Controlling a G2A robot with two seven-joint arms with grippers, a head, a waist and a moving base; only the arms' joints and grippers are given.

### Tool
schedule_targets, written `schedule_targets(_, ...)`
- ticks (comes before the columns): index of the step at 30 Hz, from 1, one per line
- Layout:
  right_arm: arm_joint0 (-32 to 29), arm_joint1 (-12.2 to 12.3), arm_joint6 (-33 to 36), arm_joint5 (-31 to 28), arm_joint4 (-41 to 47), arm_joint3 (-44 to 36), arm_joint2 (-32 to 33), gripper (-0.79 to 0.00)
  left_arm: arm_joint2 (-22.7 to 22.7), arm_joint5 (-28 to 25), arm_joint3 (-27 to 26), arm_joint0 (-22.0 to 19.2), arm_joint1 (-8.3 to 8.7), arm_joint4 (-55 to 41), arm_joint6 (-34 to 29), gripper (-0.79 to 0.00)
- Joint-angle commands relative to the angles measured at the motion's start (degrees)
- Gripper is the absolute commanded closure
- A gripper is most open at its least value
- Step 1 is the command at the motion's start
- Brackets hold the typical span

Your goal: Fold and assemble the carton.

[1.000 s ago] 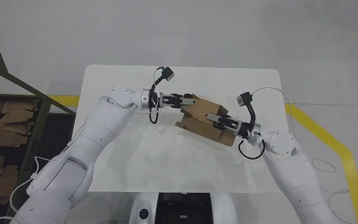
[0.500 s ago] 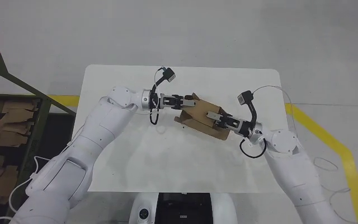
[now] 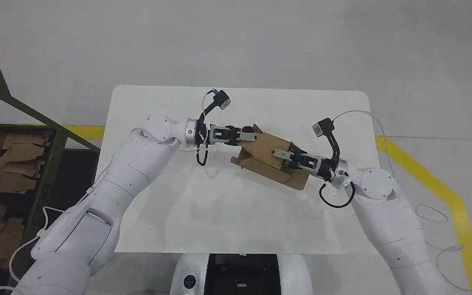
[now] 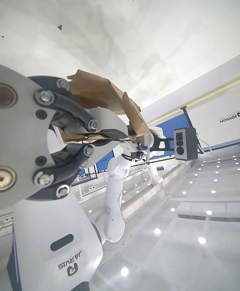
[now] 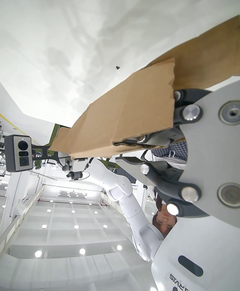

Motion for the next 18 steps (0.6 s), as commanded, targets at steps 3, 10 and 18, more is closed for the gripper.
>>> schedule_targets(3,0.1,0.09,0.41,0.1,0.11,0.14,0.0,0.0,0.26,0.3,-0.13,-0.06,0.09,-0.44,-0.3,0.0)
schedule_targets(10,0.11,0.16,0.06,0.48,0.36,0.13,-0.18,0.0,0.4,0.24,-0.46,-0.05,0.14,-2.0,-0.24,-0.785)
schedule_targets(18,0.32,0.11,-2.32,1.27,-1.57,0.64,-0.88,0.0,-0.47,1.55,-2.23,0.45,0.37,-6.11,-1.55,-0.785)
